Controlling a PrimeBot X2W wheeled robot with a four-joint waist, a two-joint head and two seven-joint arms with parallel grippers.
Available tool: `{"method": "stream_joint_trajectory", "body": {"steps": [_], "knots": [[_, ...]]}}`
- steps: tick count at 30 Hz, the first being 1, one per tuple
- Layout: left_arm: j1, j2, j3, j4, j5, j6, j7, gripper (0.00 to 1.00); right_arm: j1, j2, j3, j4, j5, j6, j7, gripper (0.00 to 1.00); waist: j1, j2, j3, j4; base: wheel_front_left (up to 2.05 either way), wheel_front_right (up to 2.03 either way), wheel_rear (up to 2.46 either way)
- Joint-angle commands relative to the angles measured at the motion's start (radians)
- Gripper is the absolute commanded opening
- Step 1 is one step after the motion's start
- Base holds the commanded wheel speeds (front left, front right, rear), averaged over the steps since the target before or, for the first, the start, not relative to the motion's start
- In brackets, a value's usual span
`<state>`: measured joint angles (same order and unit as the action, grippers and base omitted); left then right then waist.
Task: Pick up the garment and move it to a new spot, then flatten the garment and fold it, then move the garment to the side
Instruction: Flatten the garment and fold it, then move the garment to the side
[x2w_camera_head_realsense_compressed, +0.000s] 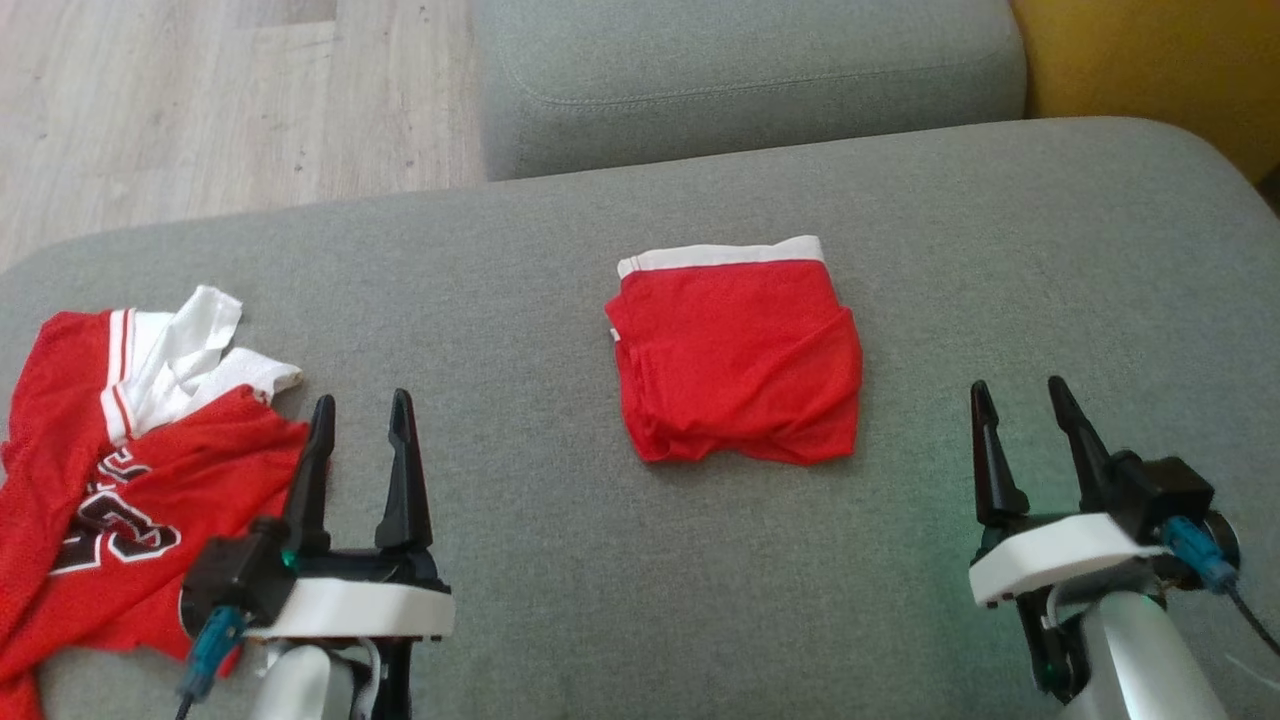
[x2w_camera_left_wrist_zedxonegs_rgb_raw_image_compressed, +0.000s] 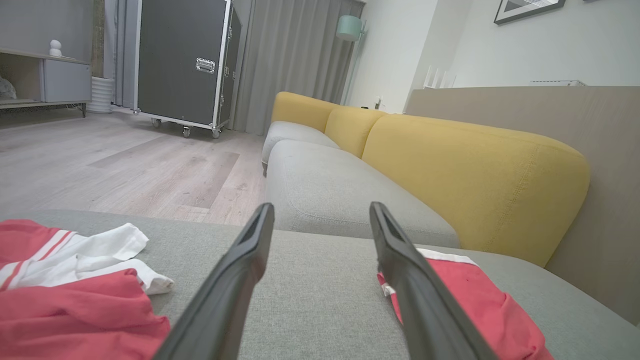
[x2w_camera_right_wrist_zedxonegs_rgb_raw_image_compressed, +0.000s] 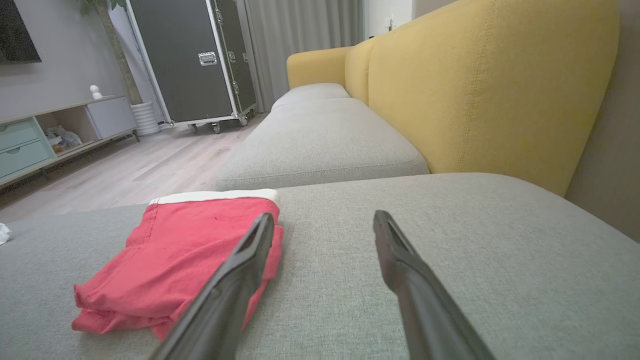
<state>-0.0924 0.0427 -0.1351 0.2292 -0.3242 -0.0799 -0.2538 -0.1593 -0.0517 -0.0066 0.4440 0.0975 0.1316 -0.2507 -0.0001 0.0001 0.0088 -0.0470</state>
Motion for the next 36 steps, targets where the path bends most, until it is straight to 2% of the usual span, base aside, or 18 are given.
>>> {"method": "stream_joint_trajectory", "body": {"steps": [1,7,12,17,24,30,34,35,36], "knots": [[-0.026,0.008,0.035,-0.032,0.007,-0.002,-0.008,1.0,-0.03,0.001,0.028,-0.046,0.005,-0.001,-0.011,1.0,0.0001,-0.0001,0.003,-0.001,0.0,0.0,0.0],[-0.04,0.008,0.03,-0.033,0.013,-0.009,-0.008,1.0,-0.044,0.001,0.03,-0.053,0.01,-0.001,-0.011,1.0,0.0001,-0.0001,0.032,0.016,0.0,0.0,0.0],[-0.069,0.008,0.017,-0.03,0.02,-0.019,-0.008,1.0,-0.108,0.001,0.044,-0.006,0.012,-0.001,0.003,1.0,0.0001,-0.0001,0.088,0.057,0.0,0.0,0.0],[-0.105,0.008,-0.003,-0.017,0.021,-0.028,-0.008,1.0,-0.218,0.001,0.062,0.115,0.044,-0.001,0.08,1.0,0.0001,-0.0001,0.144,0.113,0.0,0.0,0.0],[-0.139,0.008,-0.039,0.003,0.015,-0.036,-0.008,1.0,-0.374,0.001,0.003,0.361,0.086,-0.001,0.151,1.0,0.0001,-0.0001,0.183,0.19,0.0,0.0,0.0],[-0.146,0.008,-0.047,0.008,0.01,-0.038,-0.008,1.0,-0.469,0.001,-0.055,0.55,0.045,-0.001,0.142,1.0,0.0001,-0.0001,0.194,0.228,0.0,0.0,0.0],[-0.148,0.008,-0.049,0.007,0.008,-0.038,-0.008,1.0,-0.502,0.001,-0.061,0.621,0.018,-0.001,0.127,1.0,0.0001,-0.0001,0.199,0.236,0.0,0.0,0.0],[-0.148,0.008,-0.049,0.007,0.007,-0.037,-0.008,1.0,-0.511,0.001,-0.057,0.641,0.008,-0.001,0.123,0.96,0.0001,-0.0001,0.2,0.236,0.0,0.0,0.0],[-0.149,0.008,-0.049,0.007,0.007,-0.037,-0.008,1.0,-0.519,0.001,-0.051,0.659,-0.001,-0.001,0.117,0.39,0.0001,-0.0001,0.201,0.236,0.0,0.0,0.0]]}}
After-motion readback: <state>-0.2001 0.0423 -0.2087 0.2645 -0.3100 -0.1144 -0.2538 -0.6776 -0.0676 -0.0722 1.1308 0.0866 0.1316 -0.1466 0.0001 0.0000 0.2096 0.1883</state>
